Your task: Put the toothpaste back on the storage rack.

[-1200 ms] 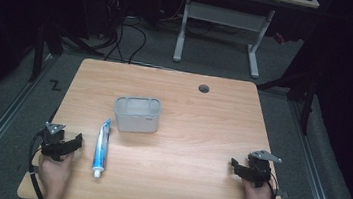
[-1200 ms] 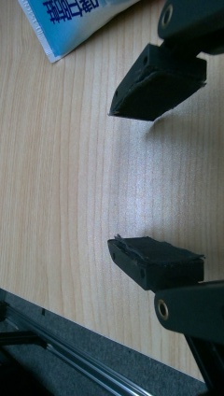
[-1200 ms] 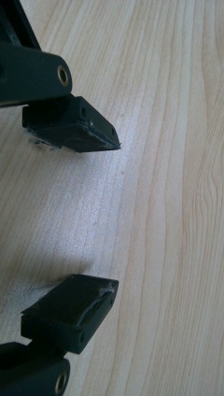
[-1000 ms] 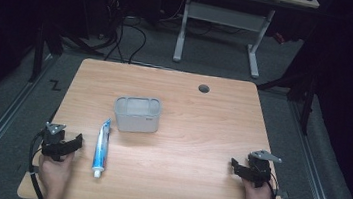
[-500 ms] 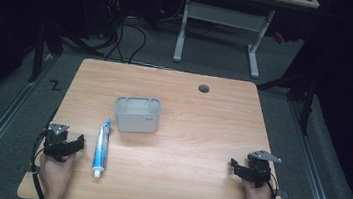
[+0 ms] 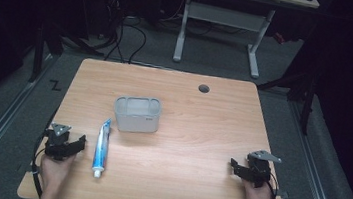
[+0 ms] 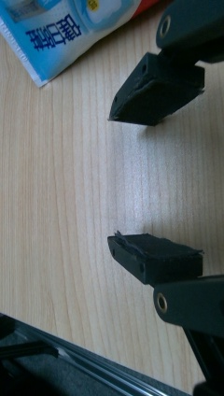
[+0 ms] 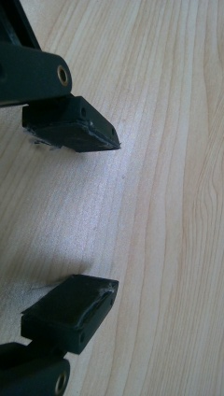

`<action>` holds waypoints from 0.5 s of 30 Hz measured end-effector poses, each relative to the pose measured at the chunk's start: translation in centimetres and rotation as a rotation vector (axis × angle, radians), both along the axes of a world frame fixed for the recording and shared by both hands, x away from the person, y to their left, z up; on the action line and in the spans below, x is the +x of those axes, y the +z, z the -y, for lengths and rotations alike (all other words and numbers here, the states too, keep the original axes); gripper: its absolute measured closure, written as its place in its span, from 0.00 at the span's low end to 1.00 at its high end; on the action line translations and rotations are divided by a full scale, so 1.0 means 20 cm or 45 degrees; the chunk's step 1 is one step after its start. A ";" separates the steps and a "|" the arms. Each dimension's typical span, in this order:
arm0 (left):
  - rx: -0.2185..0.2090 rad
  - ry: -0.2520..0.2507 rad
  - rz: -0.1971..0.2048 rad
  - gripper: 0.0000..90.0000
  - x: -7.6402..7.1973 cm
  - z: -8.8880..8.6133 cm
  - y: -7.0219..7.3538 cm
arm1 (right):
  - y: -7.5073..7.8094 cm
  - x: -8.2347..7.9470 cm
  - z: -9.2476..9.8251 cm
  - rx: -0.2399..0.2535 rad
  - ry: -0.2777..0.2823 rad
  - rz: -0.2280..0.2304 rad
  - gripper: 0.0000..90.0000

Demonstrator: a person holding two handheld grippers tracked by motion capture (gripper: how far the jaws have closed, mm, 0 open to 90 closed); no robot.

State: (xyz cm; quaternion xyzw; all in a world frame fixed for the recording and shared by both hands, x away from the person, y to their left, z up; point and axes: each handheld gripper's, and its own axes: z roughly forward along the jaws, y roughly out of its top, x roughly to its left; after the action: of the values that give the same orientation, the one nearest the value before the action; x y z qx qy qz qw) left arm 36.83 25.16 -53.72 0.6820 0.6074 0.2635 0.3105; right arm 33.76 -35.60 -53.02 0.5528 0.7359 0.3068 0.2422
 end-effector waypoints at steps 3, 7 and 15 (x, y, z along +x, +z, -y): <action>-0.002 -0.009 -0.001 0.36 0.00 0.00 0.00 | 0.00 0.00 0.00 -0.001 0.001 0.000 0.31; 0.003 -0.037 0.000 0.37 0.01 0.01 0.00 | 0.00 0.00 0.00 0.001 0.000 -0.001 0.31; -0.007 -0.076 -0.008 0.34 0.02 0.02 0.01 | 0.00 0.00 0.00 0.000 0.002 -0.001 0.31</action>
State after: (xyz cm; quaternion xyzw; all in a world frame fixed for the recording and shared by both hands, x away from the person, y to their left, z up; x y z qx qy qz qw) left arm 37.18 24.81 -53.51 0.6999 0.5885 0.2503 0.3180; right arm 33.76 -35.60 -53.02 0.5525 0.7364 0.3067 0.2418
